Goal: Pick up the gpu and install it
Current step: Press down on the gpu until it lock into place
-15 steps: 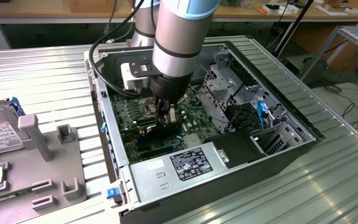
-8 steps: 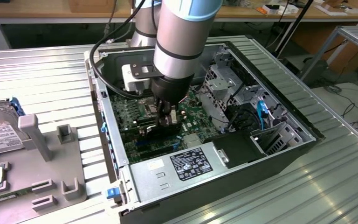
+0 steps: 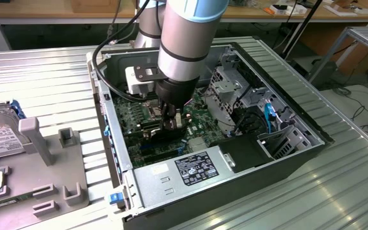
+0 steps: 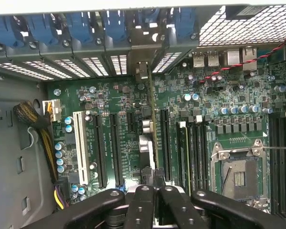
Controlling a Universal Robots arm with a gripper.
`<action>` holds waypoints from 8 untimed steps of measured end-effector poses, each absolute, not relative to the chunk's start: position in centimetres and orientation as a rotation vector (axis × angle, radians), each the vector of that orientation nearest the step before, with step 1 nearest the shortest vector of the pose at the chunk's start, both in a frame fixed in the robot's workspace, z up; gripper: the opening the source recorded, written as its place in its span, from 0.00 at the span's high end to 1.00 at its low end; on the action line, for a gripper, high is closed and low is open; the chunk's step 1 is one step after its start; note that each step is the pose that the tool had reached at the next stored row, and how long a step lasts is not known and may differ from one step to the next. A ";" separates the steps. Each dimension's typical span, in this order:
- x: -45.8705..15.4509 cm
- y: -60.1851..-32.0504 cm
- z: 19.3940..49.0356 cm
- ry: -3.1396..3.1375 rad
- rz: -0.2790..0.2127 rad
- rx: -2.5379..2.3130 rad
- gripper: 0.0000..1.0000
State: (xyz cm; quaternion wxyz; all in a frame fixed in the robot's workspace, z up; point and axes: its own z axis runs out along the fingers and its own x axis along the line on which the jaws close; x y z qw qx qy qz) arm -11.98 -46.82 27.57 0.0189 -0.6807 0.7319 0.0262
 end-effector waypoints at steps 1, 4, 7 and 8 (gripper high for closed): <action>-12.0 -46.8 27.5 2.272 0.081 -2.113 0.89; -12.0 -46.8 27.4 2.272 0.081 -2.113 0.89; -12.1 -46.8 27.4 2.272 0.081 -2.113 0.89; -12.2 -46.8 27.4 2.272 0.081 -2.113 0.89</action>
